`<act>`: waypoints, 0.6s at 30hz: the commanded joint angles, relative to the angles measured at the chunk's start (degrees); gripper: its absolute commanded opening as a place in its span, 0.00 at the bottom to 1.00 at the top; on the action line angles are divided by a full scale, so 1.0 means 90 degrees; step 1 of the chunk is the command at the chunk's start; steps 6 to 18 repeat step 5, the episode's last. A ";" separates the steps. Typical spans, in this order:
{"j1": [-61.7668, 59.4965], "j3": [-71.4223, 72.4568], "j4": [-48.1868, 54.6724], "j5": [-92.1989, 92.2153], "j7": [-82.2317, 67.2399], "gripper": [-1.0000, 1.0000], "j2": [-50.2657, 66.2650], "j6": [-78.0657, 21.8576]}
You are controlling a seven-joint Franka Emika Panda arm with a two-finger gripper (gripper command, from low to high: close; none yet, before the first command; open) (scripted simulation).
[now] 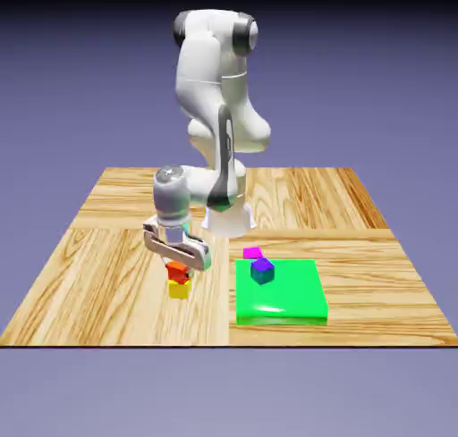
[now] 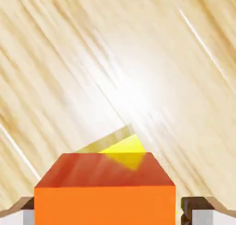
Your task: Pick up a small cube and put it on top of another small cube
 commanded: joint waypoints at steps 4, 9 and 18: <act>-0.0046 -0.0054 -0.0007 -0.0467 0.0334 1.00 -0.0922 -0.0902; -0.0054 -0.0062 -0.0008 -0.0532 0.0381 1.00 -0.1050 -0.1027; -0.0054 -0.0062 -0.0008 -0.0532 0.0381 1.00 -0.1050 -0.1027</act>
